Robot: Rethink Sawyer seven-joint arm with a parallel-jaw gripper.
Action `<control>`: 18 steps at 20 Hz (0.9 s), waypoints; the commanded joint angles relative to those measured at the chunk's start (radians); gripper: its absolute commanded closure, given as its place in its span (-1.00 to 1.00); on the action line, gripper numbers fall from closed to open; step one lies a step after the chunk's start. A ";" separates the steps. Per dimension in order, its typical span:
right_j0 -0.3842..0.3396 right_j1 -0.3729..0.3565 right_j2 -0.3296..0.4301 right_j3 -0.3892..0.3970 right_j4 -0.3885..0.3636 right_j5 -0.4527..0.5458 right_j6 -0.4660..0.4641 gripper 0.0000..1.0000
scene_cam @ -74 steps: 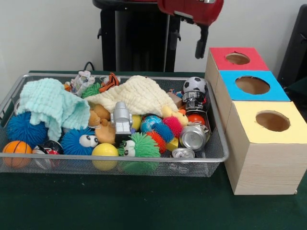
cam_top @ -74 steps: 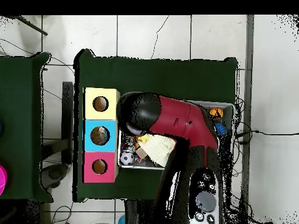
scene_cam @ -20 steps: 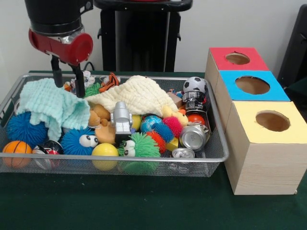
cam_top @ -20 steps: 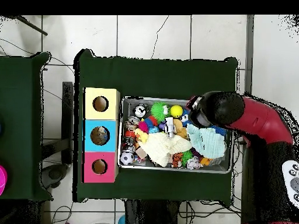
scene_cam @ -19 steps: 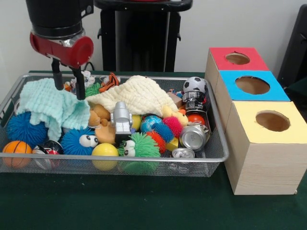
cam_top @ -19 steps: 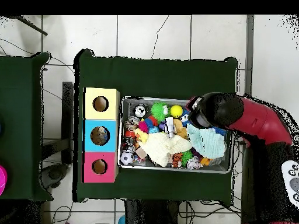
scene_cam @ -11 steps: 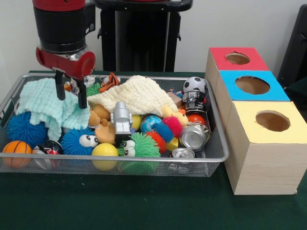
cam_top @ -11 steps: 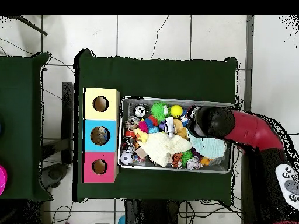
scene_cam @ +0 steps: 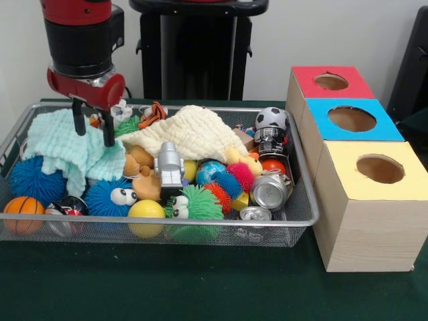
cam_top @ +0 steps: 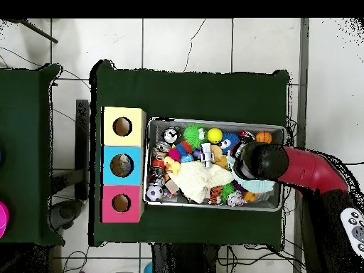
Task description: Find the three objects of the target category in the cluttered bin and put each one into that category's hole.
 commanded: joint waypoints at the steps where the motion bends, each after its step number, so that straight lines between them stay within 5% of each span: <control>1: -0.047 0.075 0.101 0.060 -0.108 -0.054 -0.247 -1.00; 18: -0.110 0.166 0.123 0.048 -0.250 -0.141 -0.187 -1.00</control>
